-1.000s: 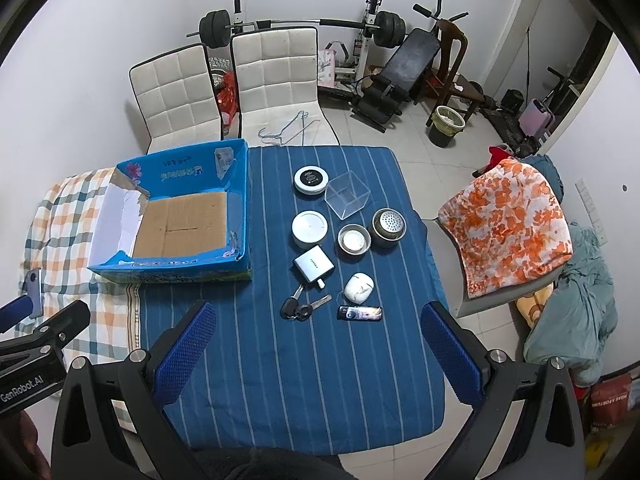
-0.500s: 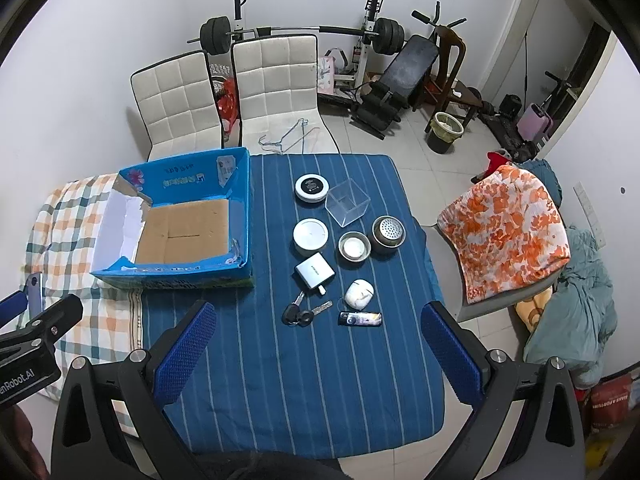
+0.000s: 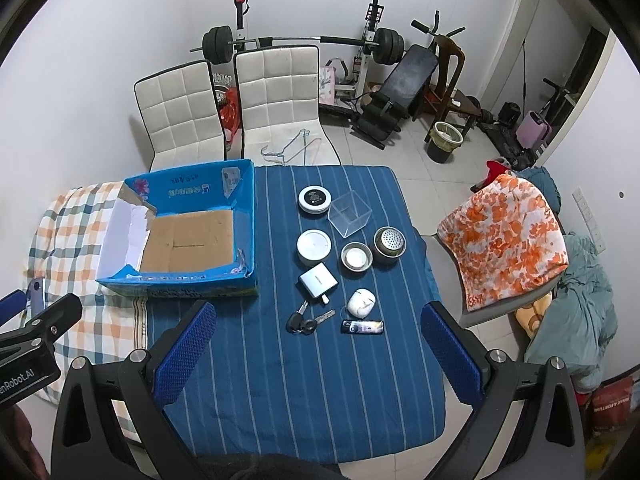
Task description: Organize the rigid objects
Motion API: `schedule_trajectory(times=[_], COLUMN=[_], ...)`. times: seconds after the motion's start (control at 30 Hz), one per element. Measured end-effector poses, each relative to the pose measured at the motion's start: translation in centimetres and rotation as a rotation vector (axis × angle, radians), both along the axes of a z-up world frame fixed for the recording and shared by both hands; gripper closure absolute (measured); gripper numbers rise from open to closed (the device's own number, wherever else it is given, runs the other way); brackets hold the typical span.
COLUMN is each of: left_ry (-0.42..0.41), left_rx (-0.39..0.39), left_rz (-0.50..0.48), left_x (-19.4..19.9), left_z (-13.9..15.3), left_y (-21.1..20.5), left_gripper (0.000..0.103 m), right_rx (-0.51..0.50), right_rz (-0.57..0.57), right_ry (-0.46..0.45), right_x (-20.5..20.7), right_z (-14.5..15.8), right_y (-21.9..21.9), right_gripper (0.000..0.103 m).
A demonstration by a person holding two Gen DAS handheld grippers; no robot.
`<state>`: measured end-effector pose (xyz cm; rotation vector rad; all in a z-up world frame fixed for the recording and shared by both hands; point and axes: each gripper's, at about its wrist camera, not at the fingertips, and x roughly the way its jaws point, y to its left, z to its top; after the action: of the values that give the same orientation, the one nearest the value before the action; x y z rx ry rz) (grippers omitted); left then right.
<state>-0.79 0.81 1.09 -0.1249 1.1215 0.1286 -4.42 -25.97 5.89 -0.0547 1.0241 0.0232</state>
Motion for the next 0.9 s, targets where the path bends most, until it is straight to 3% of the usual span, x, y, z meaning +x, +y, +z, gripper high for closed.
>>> schedule_trajectory(times=[0.5, 0.9], left_ry=[-0.026, 0.000], left_rx=[0.006, -0.019], left_rz=[-0.001, -0.059], left_x=[-0.1, 2.2], left_z=[1.0, -0.2], left_y=[0.2, -2.7], left_gripper=[0.000, 0.000], right_rx=[0.010, 0.052], right_rz=[0.000, -0.056], right_ry=[-0.027, 0.042], right_x=[-0.2, 2.2], right_z=[1.1, -0.8], right_y=[0.2, -2.7], right_gripper=[0.000, 0.000])
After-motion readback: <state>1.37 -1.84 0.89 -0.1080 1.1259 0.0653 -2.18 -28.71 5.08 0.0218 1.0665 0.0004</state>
